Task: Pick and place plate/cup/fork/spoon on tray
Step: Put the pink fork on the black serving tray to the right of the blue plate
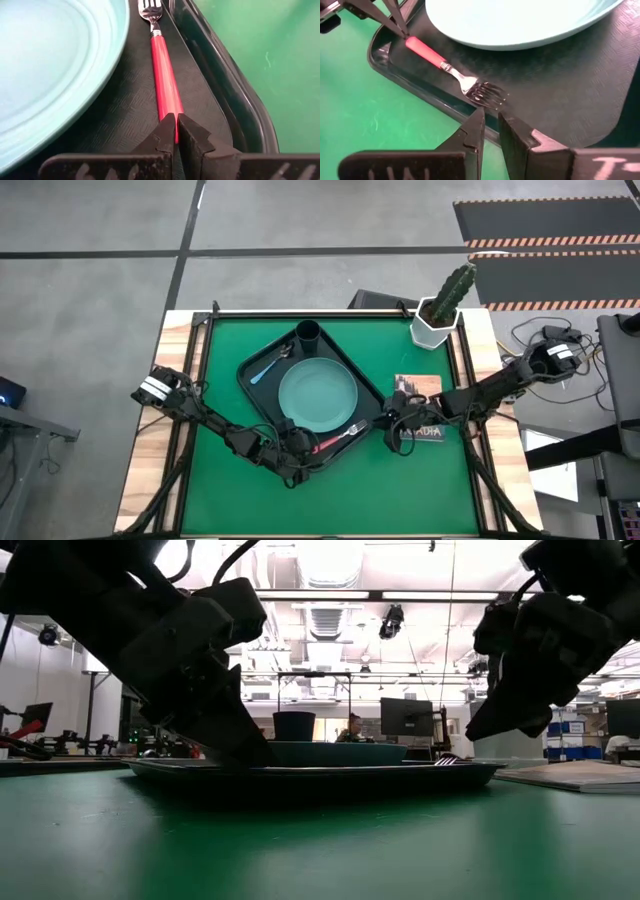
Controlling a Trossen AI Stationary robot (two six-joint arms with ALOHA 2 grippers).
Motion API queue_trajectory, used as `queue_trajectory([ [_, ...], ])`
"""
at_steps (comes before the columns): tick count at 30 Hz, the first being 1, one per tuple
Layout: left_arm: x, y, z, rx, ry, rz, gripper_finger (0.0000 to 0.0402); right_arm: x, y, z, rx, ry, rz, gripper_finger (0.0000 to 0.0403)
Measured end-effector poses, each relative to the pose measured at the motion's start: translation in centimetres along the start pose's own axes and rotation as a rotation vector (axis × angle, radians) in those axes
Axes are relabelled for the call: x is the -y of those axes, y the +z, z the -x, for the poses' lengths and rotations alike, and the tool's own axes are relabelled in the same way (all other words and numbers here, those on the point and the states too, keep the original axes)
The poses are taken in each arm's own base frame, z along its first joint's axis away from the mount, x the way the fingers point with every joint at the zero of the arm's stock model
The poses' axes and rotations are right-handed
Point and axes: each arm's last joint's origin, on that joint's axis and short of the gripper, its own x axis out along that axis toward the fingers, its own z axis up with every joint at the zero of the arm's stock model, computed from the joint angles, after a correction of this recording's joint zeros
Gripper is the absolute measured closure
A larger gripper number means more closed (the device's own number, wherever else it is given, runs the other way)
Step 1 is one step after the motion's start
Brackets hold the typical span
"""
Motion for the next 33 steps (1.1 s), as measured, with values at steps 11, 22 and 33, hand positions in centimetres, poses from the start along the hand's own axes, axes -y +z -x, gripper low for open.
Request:
queue_trajectory([
  [11,0.0,0.0,0.0,0.000,-0.001,-0.001,0.0402,-0.3,-0.4,-2.3,-0.002,-0.025,0.039,0.0360],
  [22,0.0,-0.1,0.0,-0.001,0.001,-0.002,0.0402,0.4,-0.4,-3.7,-0.036,-0.091,0.064,0.0360],
  [33,0.0,-0.1,0.0,-0.002,-0.001,-0.002,0.0402,0.7,-0.1,-3.6,-0.041,-0.096,0.048,0.0360],
])
